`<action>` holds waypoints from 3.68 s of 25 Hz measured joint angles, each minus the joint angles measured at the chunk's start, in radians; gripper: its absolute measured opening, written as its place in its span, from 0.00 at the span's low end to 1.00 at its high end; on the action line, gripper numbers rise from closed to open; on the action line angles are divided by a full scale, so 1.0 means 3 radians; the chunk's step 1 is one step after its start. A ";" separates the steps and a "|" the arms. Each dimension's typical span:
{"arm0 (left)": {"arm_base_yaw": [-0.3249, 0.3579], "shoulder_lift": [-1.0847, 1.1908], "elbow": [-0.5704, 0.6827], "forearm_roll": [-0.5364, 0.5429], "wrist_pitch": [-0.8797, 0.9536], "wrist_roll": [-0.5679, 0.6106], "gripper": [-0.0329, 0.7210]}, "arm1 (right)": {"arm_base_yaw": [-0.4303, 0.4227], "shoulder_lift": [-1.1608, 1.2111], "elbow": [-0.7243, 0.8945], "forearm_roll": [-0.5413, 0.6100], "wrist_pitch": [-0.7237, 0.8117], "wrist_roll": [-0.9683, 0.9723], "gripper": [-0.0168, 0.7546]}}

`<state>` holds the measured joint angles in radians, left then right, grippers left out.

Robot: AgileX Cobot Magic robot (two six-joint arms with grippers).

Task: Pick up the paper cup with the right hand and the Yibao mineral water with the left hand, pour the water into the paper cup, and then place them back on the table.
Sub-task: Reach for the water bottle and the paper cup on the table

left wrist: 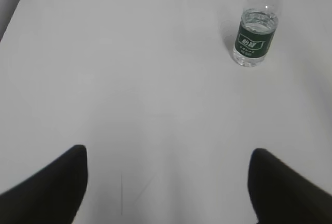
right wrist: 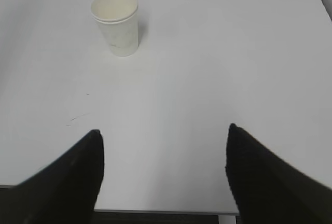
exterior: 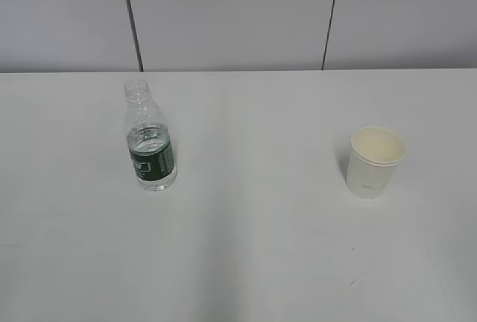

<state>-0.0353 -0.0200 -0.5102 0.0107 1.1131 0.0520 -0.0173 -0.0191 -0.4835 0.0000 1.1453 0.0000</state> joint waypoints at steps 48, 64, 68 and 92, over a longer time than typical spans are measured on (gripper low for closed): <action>0.0000 0.0000 -0.0081 0.0007 -0.0154 0.0003 0.81 | 0.0000 0.0000 -0.0033 0.0000 -0.0055 -0.0021 0.76; -0.0025 0.0862 0.0831 -0.0479 -0.3137 0.0010 0.81 | 0.0000 0.0849 0.0945 0.0000 -0.2970 -0.0205 0.76; -0.0025 0.1500 0.0831 -0.0377 -0.3710 0.0010 0.81 | 0.0000 0.1367 0.1199 -0.0036 -0.3818 -0.0211 0.76; -0.0776 0.5246 0.0814 0.0006 -0.6617 -0.0012 0.81 | 0.0000 0.4916 0.1198 -0.0945 -0.6880 0.0113 0.76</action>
<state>-0.2681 1.5538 -0.2660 0.0125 -0.8719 0.0483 -0.0173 1.4558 -0.1242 -0.2835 -0.9189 0.0338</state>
